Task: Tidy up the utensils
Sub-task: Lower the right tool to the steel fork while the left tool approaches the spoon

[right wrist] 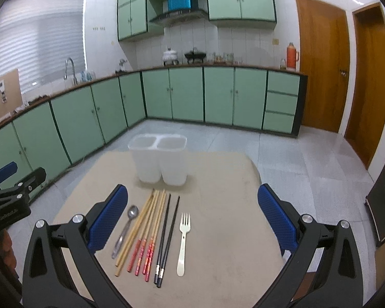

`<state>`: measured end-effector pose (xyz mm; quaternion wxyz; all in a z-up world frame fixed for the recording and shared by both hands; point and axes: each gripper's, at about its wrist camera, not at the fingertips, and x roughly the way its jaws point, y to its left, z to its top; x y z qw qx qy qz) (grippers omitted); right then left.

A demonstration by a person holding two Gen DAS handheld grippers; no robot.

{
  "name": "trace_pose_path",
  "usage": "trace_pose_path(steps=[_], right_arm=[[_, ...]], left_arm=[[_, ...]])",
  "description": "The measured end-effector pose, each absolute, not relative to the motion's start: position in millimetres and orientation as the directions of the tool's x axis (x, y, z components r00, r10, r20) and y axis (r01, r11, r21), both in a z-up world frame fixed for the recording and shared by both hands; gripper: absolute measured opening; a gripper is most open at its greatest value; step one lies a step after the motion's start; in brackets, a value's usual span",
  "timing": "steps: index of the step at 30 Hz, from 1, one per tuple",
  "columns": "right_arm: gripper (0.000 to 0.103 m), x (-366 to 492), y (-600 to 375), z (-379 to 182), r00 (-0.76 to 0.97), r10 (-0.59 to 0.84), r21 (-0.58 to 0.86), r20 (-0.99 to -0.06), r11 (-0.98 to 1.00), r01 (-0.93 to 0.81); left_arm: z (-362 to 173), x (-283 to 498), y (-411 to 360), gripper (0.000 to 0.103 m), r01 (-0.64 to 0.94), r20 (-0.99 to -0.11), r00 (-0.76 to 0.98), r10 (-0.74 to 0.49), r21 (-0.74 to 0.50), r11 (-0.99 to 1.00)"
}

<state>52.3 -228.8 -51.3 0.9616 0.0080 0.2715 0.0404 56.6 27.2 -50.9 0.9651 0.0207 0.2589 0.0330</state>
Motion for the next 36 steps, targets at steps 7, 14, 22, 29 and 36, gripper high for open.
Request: trace_pose_path(steps=[7, 14, 22, 29, 36], right_arm=[[0.098, 92.8, -226.3, -92.9, 0.786, 0.063, 0.024, -0.616, 0.998, -0.06], [0.084, 142.6, -224.2, -145.0, 0.697, 0.057, 0.028, -0.715, 0.998, -0.053], [0.068, 182.2, -215.4, -193.9, 0.586, 0.054, 0.025, -0.808, 0.998, -0.057], [0.057, 200.1, -205.2, -218.2, 0.523, 0.052, 0.021, -0.851, 0.998, -0.066], [0.046, 213.3, -202.3, -237.9, 0.468, 0.049, 0.028, -0.883, 0.998, -0.053]], left_arm=[[-98.0, 97.2, 32.5, 0.097, -0.053, -0.608, 0.789, 0.092, 0.083, 0.995], [-138.1, 129.0, 24.6, 0.097, -0.03, -0.686, 0.722, 0.089, 0.098, 0.995], [-173.1, 162.0, 17.4, 0.097, -0.005, -0.755, 0.651, 0.082, 0.104, 0.995], [-189.1, 182.2, 15.0, 0.097, 0.003, -0.783, 0.619, 0.065, 0.086, 0.996], [-196.1, 191.1, 12.8, 0.097, 0.018, -0.8, 0.599, 0.045, 0.071, 0.997]])
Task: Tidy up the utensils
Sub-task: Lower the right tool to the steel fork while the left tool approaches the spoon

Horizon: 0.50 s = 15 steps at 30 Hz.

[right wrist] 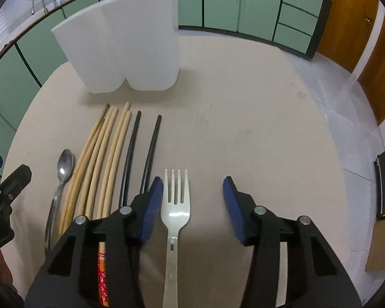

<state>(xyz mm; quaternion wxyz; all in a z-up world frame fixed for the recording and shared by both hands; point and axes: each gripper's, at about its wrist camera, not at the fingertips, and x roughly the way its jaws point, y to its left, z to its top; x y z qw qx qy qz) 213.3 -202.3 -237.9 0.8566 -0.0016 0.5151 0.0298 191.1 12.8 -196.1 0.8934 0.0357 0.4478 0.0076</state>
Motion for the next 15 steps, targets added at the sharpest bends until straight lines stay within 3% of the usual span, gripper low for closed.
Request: trace_pose_path(steps=[3, 5, 15], right_arm=[[0.036, 215.8, -199.8, -239.6, 0.471, 0.052, 0.029, -0.881, 0.998, -0.055], [0.02, 215.8, -198.1, -239.1, 0.471, 0.06, 0.03, -0.88, 0.997, -0.071], [0.02, 216.9, -207.8, -235.8, 0.474, 0.081, 0.046, -0.876, 0.995, -0.086]], left_arm=[[-199.2, 195.9, 8.9, 0.097, 0.027, -0.804, 0.594, 0.033, 0.061, 0.998], [-201.5, 199.5, 5.8, 0.097, 0.033, -0.808, 0.589, 0.022, 0.051, 0.998], [-215.9, 224.8, -4.3, 0.097, 0.026, -0.832, 0.555, 0.027, 0.049, 0.998]])
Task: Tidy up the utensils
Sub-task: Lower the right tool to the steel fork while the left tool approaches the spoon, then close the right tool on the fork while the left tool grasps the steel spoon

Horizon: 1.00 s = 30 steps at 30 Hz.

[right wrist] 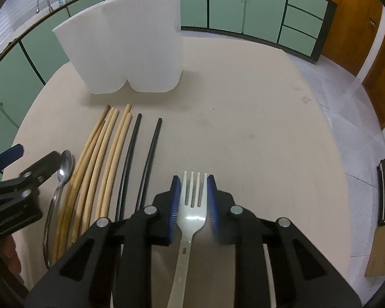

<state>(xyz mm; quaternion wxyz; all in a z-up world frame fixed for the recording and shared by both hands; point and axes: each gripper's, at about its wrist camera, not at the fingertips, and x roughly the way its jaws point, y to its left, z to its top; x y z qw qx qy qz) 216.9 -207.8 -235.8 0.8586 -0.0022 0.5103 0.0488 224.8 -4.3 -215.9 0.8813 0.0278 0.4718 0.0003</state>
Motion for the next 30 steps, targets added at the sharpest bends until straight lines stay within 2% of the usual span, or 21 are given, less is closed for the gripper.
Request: trace_pose_path(steps=[4, 9, 15, 19, 21, 26, 28, 30], right_arm=[[0.02, 214.0, -209.7, -236.1, 0.481, 0.088, 0.047, -0.872, 0.994, -0.097], [0.02, 210.5, -208.2, -235.9, 0.486, 0.096, 0.054, -0.869, 0.994, -0.1], [0.021, 209.7, -213.1, -232.9, 0.481, 0.106, 0.067, -0.87, 0.993, -0.098], [0.021, 210.8, -214.2, -230.9, 0.481, 0.105, 0.062, -0.87, 0.993, -0.104], [0.021, 211.2, -213.6, -230.4, 0.481, 0.102, 0.059, -0.871, 0.993, -0.105], [0.02, 212.4, -212.9, -231.3, 0.477, 0.106, 0.064, -0.872, 0.993, -0.103], [0.02, 212.6, -213.5, -230.9, 0.478, 0.108, 0.066, -0.872, 0.992, -0.103], [0.02, 212.6, -212.4, -232.2, 0.481, 0.11, 0.069, -0.87, 0.992, -0.102]], left_arm=[[-224.7, 232.4, -2.7, 0.09, 0.021, -0.851, 0.524, 0.021, 0.038, 0.999], [-233.3, 235.1, -1.5, 0.09, 0.028, -0.868, 0.497, 0.009, 0.027, 0.999], [-232.3, 234.6, 3.4, 0.084, 0.036, -0.874, 0.486, -0.019, -0.001, 0.999], [-230.3, 235.7, 7.3, 0.077, 0.035, -0.873, 0.487, -0.029, -0.013, 0.999], [-229.9, 234.6, 5.4, 0.072, 0.041, -0.871, 0.49, -0.035, -0.017, 0.999], [-227.0, 232.7, 0.6, 0.037, 0.067, -0.861, 0.506, -0.055, -0.025, 0.997], [-225.7, 232.5, 3.6, 0.028, 0.071, -0.859, 0.508, -0.07, -0.039, 0.997], [-224.6, 232.9, 7.7, 0.028, 0.075, -0.858, 0.507, -0.083, -0.052, 0.996]])
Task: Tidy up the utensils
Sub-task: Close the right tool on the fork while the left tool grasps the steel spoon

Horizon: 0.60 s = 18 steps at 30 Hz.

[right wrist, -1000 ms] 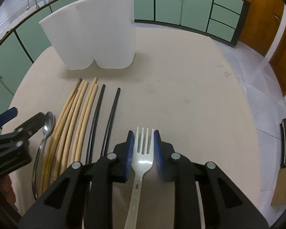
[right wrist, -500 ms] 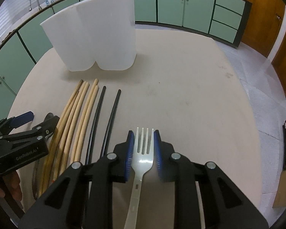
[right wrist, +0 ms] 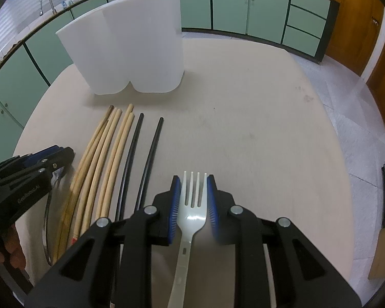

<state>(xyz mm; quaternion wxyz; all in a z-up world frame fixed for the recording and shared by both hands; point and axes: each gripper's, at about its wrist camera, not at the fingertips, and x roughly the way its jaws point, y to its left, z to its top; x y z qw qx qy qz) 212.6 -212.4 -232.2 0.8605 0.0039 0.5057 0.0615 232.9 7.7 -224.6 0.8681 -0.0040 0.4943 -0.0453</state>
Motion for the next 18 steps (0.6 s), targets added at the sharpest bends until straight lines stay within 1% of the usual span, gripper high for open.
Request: trace_pose_path(steps=[6, 18], right_arm=[[0.02, 205.3, -218.9, -225.4, 0.514, 0.149, 0.106, -0.845, 0.988, -0.113], [0.019, 178.7, -219.5, -174.5, 0.654, 0.227, 0.137, -0.722, 0.973, -0.187]], left_arm=[[-217.2, 223.1, 17.6, 0.028, 0.09, -0.828, 0.547, -0.123, -0.088, 0.992], [-181.8, 172.1, 25.7, 0.027, 0.142, -0.678, 0.705, -0.209, -0.154, 0.978]])
